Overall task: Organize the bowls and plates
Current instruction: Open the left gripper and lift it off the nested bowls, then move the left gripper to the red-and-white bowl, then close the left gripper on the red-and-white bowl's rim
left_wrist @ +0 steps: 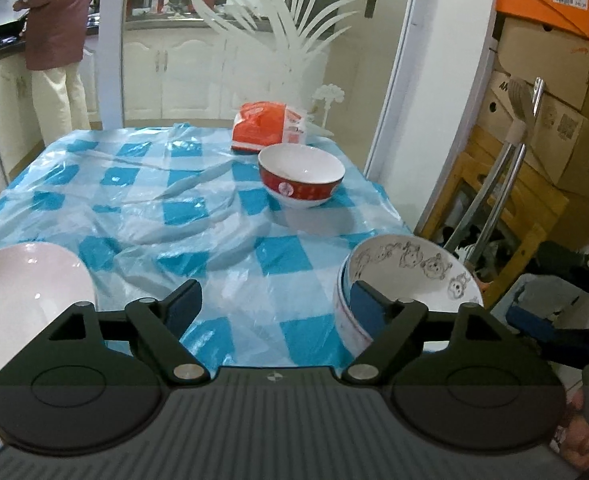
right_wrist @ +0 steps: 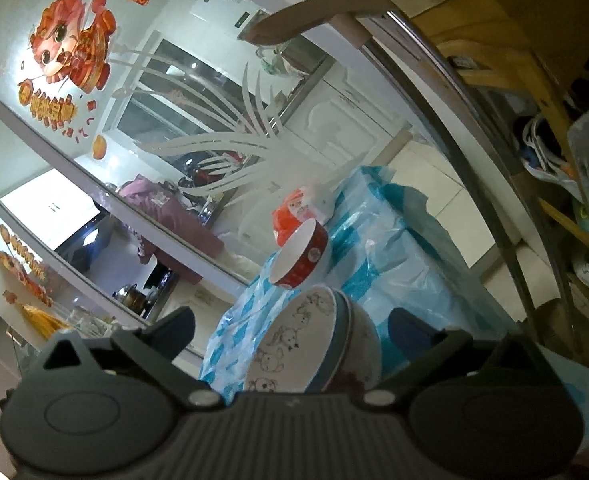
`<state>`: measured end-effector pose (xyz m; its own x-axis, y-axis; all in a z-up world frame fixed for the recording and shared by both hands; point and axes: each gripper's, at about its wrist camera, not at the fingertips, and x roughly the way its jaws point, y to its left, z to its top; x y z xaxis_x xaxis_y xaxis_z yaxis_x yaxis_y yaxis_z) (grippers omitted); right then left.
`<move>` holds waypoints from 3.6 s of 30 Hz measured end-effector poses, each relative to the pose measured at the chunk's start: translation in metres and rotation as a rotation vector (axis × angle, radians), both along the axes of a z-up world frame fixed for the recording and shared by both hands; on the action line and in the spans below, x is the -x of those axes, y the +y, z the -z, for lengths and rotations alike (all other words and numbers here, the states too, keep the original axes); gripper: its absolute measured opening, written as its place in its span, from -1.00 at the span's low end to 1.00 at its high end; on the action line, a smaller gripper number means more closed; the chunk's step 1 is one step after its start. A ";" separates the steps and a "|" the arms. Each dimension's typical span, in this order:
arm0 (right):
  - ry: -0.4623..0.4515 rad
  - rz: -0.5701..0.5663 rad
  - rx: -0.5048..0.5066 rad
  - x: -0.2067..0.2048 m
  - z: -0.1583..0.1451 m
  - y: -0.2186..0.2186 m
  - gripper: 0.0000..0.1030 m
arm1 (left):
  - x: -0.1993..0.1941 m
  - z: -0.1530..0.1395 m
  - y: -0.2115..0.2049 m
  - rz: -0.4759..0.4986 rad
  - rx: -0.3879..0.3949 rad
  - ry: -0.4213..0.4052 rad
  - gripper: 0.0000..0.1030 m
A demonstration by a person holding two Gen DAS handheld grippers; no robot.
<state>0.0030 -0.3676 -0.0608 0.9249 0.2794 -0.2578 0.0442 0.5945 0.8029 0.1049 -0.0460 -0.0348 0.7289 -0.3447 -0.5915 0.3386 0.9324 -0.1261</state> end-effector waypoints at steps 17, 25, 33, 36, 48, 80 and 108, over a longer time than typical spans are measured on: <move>-0.053 0.028 0.113 0.022 -0.014 0.009 0.99 | 0.024 -0.013 0.007 -0.023 0.018 0.052 1.00; -0.101 0.035 0.179 0.025 -0.018 0.006 0.99 | 0.021 -0.016 0.014 -0.075 0.077 0.061 1.00; -0.086 0.049 0.201 0.017 -0.017 0.009 0.99 | 0.014 -0.011 0.021 -0.095 0.146 0.044 1.00; -0.074 0.039 0.180 0.010 -0.016 0.010 0.99 | 0.005 -0.010 0.022 -0.094 0.170 0.057 1.00; -0.035 -0.004 0.233 -0.035 -0.035 0.012 0.99 | -0.045 -0.005 0.034 -0.107 0.297 0.096 1.00; 0.226 -0.215 0.177 -0.229 -0.028 -0.002 0.98 | -0.184 0.024 -0.031 -0.067 0.176 0.177 1.00; 0.355 -0.328 -0.025 -0.296 0.025 -0.006 0.26 | -0.222 0.048 -0.076 -0.047 0.119 0.272 -0.49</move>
<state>0.2994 -0.3733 -0.0854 0.6433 0.5513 -0.5312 0.1316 0.6039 0.7861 0.3270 -0.1219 -0.0826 0.5661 -0.3929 -0.7247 0.2346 0.9195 -0.3153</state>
